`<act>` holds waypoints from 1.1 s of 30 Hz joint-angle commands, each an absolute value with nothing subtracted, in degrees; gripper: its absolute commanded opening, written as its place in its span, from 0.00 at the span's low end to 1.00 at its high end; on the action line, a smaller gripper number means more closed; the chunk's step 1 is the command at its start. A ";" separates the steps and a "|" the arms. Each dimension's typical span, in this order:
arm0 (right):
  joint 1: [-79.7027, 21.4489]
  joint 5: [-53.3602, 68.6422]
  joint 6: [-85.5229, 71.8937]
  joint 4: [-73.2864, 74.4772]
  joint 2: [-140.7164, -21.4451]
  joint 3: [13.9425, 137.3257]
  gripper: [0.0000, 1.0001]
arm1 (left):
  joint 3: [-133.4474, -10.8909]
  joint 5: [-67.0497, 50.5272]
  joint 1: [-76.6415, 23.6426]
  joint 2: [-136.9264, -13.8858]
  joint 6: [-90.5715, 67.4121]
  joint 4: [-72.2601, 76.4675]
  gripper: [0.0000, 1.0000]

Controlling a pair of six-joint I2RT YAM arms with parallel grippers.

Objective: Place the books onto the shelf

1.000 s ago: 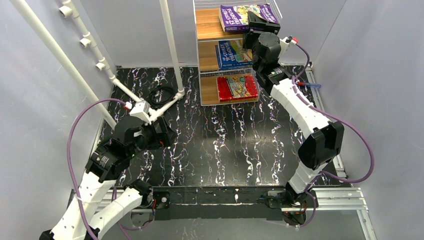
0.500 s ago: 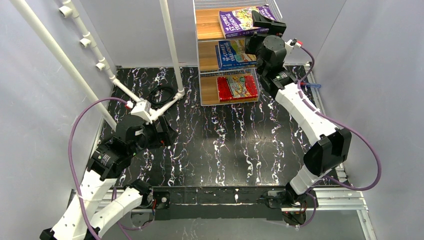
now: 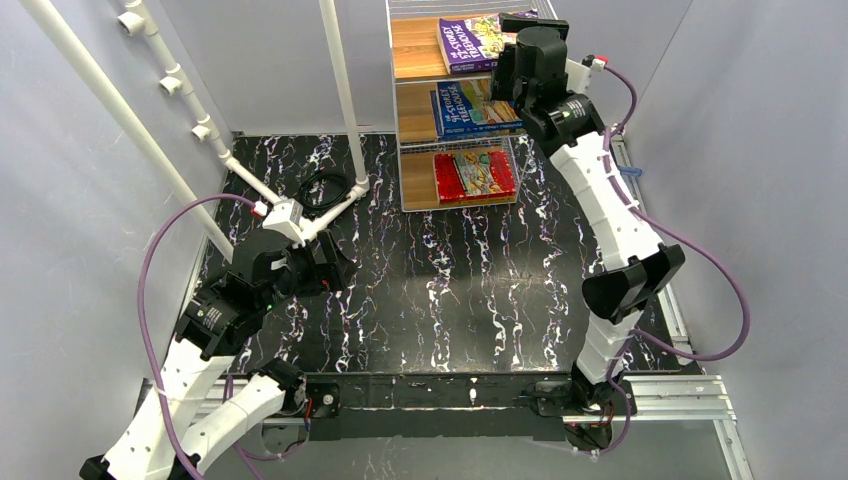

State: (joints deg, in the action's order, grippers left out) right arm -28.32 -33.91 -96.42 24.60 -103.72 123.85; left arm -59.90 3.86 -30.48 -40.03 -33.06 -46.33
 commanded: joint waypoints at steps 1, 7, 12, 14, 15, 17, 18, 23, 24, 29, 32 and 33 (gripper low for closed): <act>-27.96 -34.13 -101.04 37.54 -107.34 134.36 0.99 | -60.86 4.00 -30.25 -39.56 -33.05 -46.32 0.87; -27.95 -33.20 -101.87 36.98 -107.15 133.39 0.99 | -60.82 4.34 -30.26 -39.17 -33.05 -46.75 0.87; -28.04 -34.67 -101.16 37.81 -105.56 133.16 0.99 | -60.67 4.51 -30.23 -39.09 -32.96 -46.86 0.87; -28.05 -34.90 -100.99 38.37 -104.93 133.22 0.99 | -60.64 4.38 -30.23 -39.44 -32.96 -46.64 0.87; -28.05 -34.95 -100.99 38.66 -104.58 133.36 0.99 | -60.64 4.25 -30.25 -39.54 -32.96 -46.47 0.87; -28.12 -35.42 -101.10 39.71 -103.95 133.46 0.99 | -60.64 4.01 -30.25 -39.74 -33.02 -46.25 0.87; -28.07 -35.57 -101.24 40.43 -103.57 133.28 0.99 | -60.64 3.96 -30.24 -39.68 -33.04 -46.16 0.87; -28.06 -35.03 -101.59 40.60 -101.74 130.44 0.99 | -60.43 3.85 -30.23 -39.61 -33.30 -46.14 0.87; -28.11 -34.69 -101.48 40.53 -101.60 130.03 0.99 | -60.43 3.79 -30.28 -39.62 -33.35 -46.14 0.87; -28.04 -33.25 -100.12 41.17 -102.77 132.12 0.99 | -60.56 3.77 -30.23 -39.22 -33.48 -46.21 0.87; -28.11 -32.43 -100.27 41.32 -101.77 130.21 0.99 | -60.39 3.94 -30.24 -38.94 -33.49 -46.32 0.86; -28.12 -32.09 -100.42 40.60 -100.91 128.62 0.99 | -60.29 3.95 -30.31 -38.94 -33.49 -46.32 0.87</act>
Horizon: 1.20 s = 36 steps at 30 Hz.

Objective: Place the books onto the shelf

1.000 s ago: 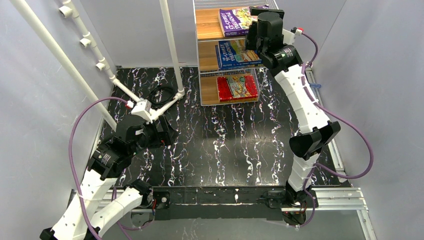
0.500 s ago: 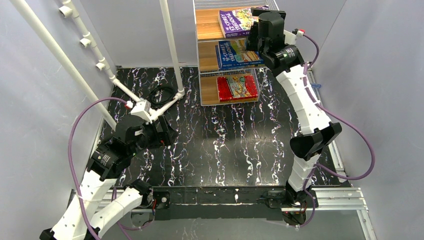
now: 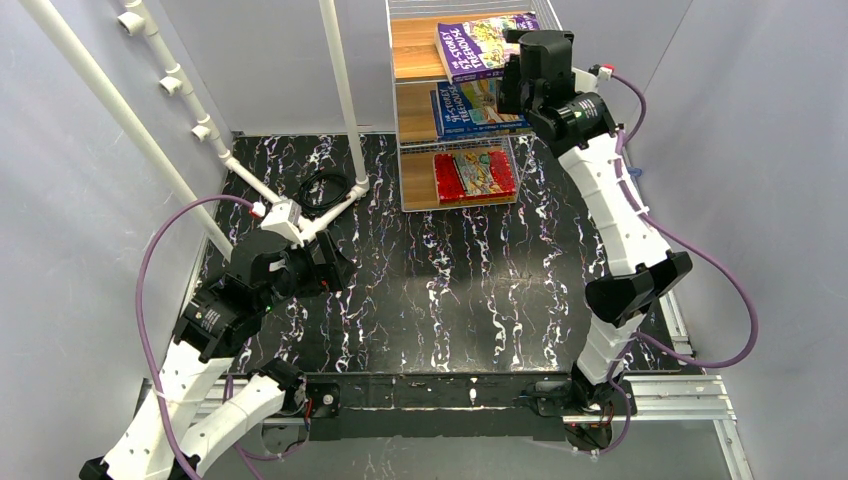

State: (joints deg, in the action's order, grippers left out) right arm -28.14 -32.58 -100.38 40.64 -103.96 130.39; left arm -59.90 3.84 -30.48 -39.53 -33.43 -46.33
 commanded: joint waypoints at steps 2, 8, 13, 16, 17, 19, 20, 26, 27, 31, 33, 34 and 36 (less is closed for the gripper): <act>-28.09 -31.84 -100.08 38.32 -98.66 124.67 0.99 | -60.19 3.87 -30.28 -39.02 -33.54 -46.32 0.86; -28.04 -28.76 -92.89 25.36 -89.19 109.40 0.99 | -60.12 3.42 -30.24 -38.79 -33.57 -45.94 0.87; -28.08 -24.68 -81.16 2.51 -76.08 86.22 0.99 | -59.98 2.90 -30.23 -38.88 -33.42 -45.20 0.86; -28.07 -22.40 -69.26 -11.99 -69.85 75.64 0.99 | -59.65 2.73 -30.25 -38.89 -33.40 -44.82 0.87; -28.05 -21.76 -66.16 -14.08 -68.43 73.97 0.99 | -59.50 2.58 -30.24 -38.97 -33.40 -44.55 0.86; -27.97 -19.35 -59.84 -15.98 -67.45 73.07 0.98 | -59.29 2.38 -30.23 -39.02 -33.40 -44.34 0.86; -27.96 -17.48 -57.11 -15.80 -67.74 73.89 0.95 | -59.24 2.35 -30.23 -39.07 -33.40 -44.24 0.87; -27.95 -8.53 -51.16 -15.40 -73.11 80.61 0.74 | -59.12 1.36 -30.23 -39.52 -32.80 -43.57 0.87; -27.95 -8.22 -51.25 -15.81 -73.97 81.21 0.68 | -59.22 1.25 -30.23 -39.47 -32.80 -43.59 0.86; -27.25 -6.72 -51.42 -15.73 -77.60 84.38 0.51 | -59.40 2.14 -30.23 -38.35 -32.49 -44.33 0.86; -26.73 -5.66 -51.48 -15.80 -79.51 85.67 0.48 | -59.73 2.89 -30.28 -38.12 -31.99 -45.16 0.86; -26.30 -4.98 -51.78 -16.14 -80.42 86.04 0.47 | -59.95 3.12 -30.28 -38.08 -31.80 -45.58 0.86; -25.55 -4.15 -52.72 -17.40 -81.73 86.19 0.46 | -60.11 3.32 -30.31 -38.14 -31.60 -45.87 0.87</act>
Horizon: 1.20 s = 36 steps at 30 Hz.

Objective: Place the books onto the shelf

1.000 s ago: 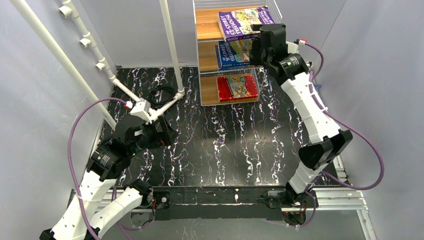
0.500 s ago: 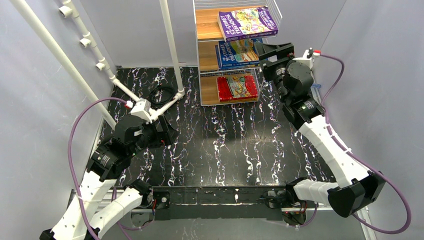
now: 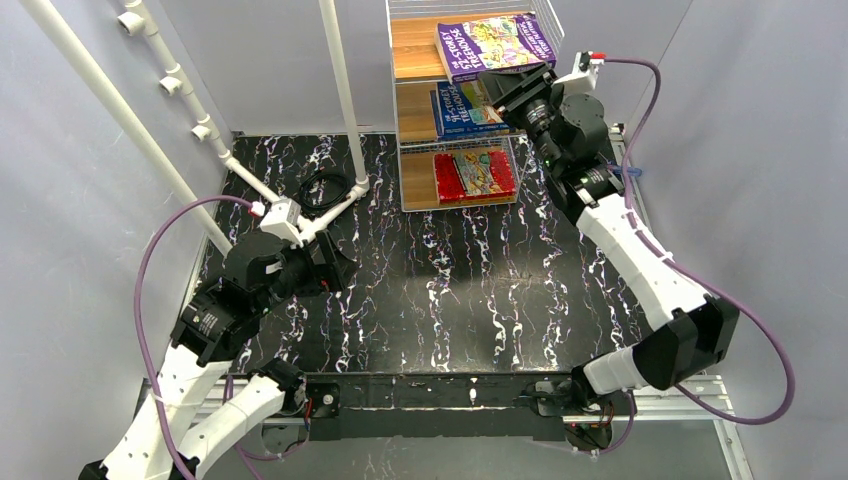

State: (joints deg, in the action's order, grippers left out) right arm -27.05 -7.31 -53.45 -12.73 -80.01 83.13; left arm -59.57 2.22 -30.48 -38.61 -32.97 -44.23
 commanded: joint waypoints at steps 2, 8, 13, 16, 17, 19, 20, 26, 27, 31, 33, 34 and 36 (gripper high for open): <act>-24.81 -3.48 -53.46 -18.02 -82.80 86.48 0.45 | -60.06 3.56 -30.26 -38.17 -31.49 -46.09 0.86; -23.42 -2.72 -54.87 -19.35 -84.51 86.40 0.45 | -59.76 4.19 -30.23 -38.29 -31.11 -46.23 0.86; -22.99 -2.00 -55.26 -19.88 -85.24 86.86 0.45 | -59.76 4.33 -30.23 -38.39 -30.98 -46.36 0.87; -22.86 -2.12 -55.65 -20.32 -85.33 86.69 0.45 | -59.76 4.60 -30.23 -38.28 -31.03 -46.54 0.87; -22.74 -2.13 -55.86 -20.48 -85.46 86.74 0.44 | -59.81 4.56 -30.23 -38.27 -31.05 -46.54 0.87; -22.44 -1.69 -56.51 -21.27 -85.72 86.72 0.43 | -59.87 4.55 -30.23 -38.37 -31.10 -46.58 0.86; -22.38 -1.64 -56.66 -21.41 -85.77 86.79 0.42 | -59.91 4.57 -30.23 -38.38 -31.11 -46.63 0.87; -21.85 -1.24 -57.84 -22.21 -86.85 87.29 0.41 | -60.10 4.52 -30.26 -38.33 -31.20 -46.67 0.86; -21.74 -1.22 -57.94 -22.43 -87.10 87.42 0.41 | -60.12 4.52 -30.24 -38.28 -31.28 -46.65 0.86; -21.54 -1.08 -58.46 -22.79 -88.07 88.29 0.41 | -60.12 4.50 -30.24 -38.12 -31.33 -46.80 0.87; -21.44 -0.83 -58.81 -23.01 -88.76 88.73 0.41 | -60.18 4.51 -30.23 -38.07 -31.38 -46.89 0.87; -21.37 -0.75 -59.00 -23.22 -89.06 88.81 0.41 | -60.20 4.56 -30.28 -38.10 -31.38 -46.93 0.87; -21.32 -0.66 -59.38 -23.33 -89.57 89.07 0.41 | -60.29 4.56 -30.24 -38.06 -31.38 -47.02 0.86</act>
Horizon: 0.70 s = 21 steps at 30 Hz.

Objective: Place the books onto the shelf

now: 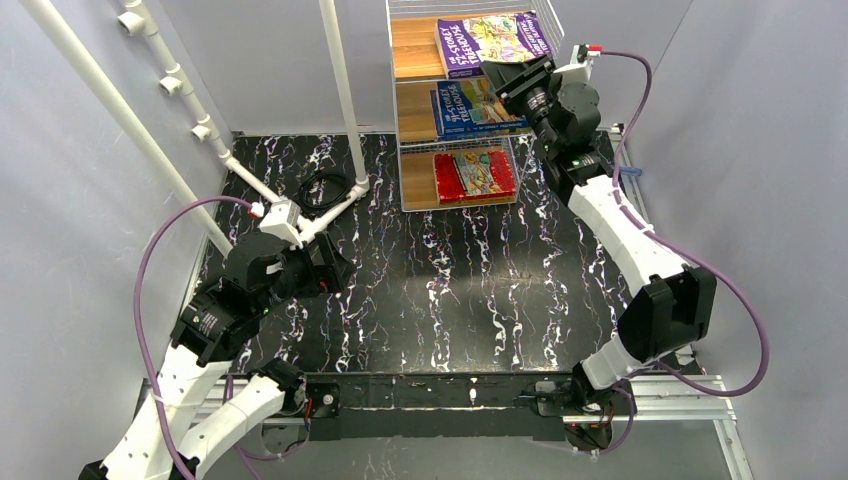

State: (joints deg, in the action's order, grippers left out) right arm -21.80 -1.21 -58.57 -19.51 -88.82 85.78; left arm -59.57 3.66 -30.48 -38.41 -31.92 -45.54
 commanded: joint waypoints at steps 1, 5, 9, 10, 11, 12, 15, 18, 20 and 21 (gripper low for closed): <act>-21.28 -0.63 -59.48 -23.44 -89.70 89.11 0.40 | -60.29 4.60 -30.23 -38.05 -31.38 -47.02 0.86; -21.25 -0.97 -59.67 -23.75 -89.74 88.80 0.41 | -60.28 4.79 -30.23 -37.84 -31.29 -47.26 0.87; -20.88 -1.08 -59.79 -23.86 -90.32 89.27 0.40 | -60.37 4.72 -30.26 -37.98 -31.21 -47.29 0.87; -20.88 -1.12 -59.77 -23.75 -90.47 89.50 0.40 | -60.38 4.68 -30.24 -37.97 -31.20 -47.29 0.86; -20.84 -1.14 -59.77 -23.73 -90.66 89.73 0.40 | -60.37 4.73 -30.23 -37.98 -31.16 -47.29 0.86; -20.72 -1.19 -59.77 -23.65 -90.88 90.01 0.40 | -60.38 4.71 -30.25 -38.00 -31.18 -47.29 0.87; -20.60 -0.87 -59.97 -23.34 -91.72 90.90 0.40 | -60.40 4.73 -30.24 -37.96 -31.16 -47.29 0.86; -20.60 -0.46 -60.26 -23.42 -92.49 91.49 0.40 | -60.38 4.75 -30.24 -37.73 -31.20 -47.28 0.87; -20.57 -0.42 -60.79 -24.00 -92.52 91.29 0.40 | -60.44 4.75 -30.26 -37.72 -31.20 -47.37 0.87; -20.51 0.80 -60.99 -24.66 -92.24 90.98 0.40 | -60.45 4.82 -30.24 -37.68 -31.19 -47.42 0.87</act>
